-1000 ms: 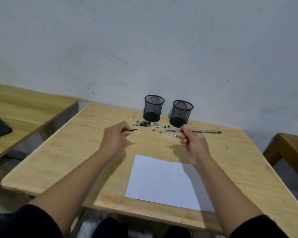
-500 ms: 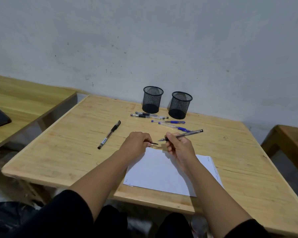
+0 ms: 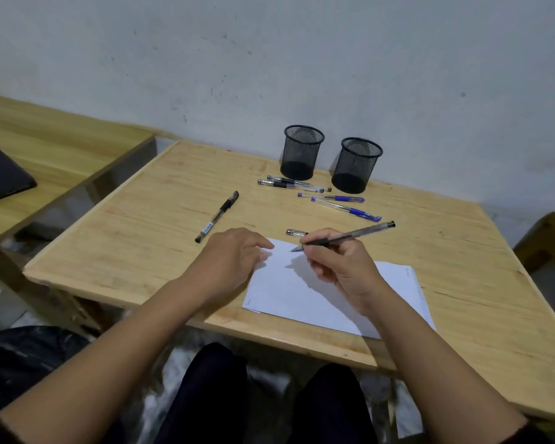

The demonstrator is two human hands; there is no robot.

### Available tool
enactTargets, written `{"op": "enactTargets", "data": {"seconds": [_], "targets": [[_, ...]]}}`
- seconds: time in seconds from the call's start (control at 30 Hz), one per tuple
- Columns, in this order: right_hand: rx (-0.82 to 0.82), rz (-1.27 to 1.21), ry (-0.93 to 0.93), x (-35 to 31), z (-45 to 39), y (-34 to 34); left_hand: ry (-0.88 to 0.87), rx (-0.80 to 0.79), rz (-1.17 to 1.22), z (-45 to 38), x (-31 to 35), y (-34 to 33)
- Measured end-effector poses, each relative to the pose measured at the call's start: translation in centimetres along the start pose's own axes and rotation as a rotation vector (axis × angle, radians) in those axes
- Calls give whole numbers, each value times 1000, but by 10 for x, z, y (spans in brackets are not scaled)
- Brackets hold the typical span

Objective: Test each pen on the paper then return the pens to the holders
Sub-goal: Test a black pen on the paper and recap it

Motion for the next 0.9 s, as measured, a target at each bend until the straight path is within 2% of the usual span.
{"op": "enactTargets", "data": {"seconds": [0.2,0.43,0.9], "targets": [[-133,268,15,9,9,-34,-60,-48,-62,33,-18,-4],[-134,489,145,24,-4,-57,-52,-18,-12,37,-25,-6],[-157,588,222,34,-8,-57,-72,2,0,37,-29,-9]]}}
Point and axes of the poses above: each hand's wrist, its own z-axis away from the middle knuckle, its own y-axis out of the back of the hand, x = y × z, the point moved 2 cm from there along -z, towards the middle knuckle, and after that the axes turned 8 degrees about -y, right-handed, at the moved point
